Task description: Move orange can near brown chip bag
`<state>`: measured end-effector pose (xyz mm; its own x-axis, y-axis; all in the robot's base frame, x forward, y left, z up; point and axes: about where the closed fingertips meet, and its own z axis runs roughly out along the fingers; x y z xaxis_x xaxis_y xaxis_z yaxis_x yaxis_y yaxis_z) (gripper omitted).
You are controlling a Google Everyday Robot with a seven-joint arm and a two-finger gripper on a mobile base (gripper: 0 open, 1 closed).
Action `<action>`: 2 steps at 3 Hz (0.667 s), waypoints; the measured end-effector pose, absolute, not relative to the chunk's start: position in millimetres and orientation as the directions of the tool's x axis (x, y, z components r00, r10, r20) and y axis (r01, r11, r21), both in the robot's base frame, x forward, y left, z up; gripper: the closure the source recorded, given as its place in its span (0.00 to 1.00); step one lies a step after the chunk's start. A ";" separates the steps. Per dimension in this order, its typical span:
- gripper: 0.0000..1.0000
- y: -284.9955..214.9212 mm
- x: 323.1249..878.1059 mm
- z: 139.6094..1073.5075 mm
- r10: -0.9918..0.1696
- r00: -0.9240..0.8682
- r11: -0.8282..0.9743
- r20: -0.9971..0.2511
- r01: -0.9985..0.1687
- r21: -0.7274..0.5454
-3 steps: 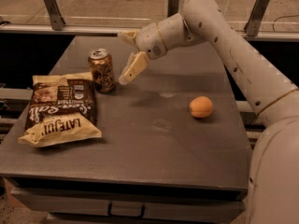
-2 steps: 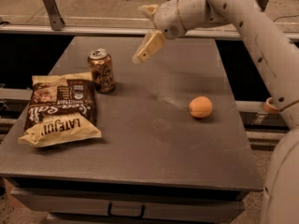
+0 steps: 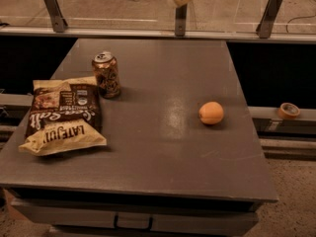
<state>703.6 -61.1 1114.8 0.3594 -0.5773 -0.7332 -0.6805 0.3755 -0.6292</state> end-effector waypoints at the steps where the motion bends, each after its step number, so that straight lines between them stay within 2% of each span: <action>1: 0.00 -58.3 706.3 1126.9 -0.569 0.375 0.397 -0.732 -0.654 -0.643; 2: 0.00 -57.2 705.8 1125.1 -0.569 0.374 0.393 -0.733 -0.659 -0.641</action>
Offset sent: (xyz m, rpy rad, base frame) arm 0.0027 0.0018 0.0142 0.0205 -0.0368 -0.0183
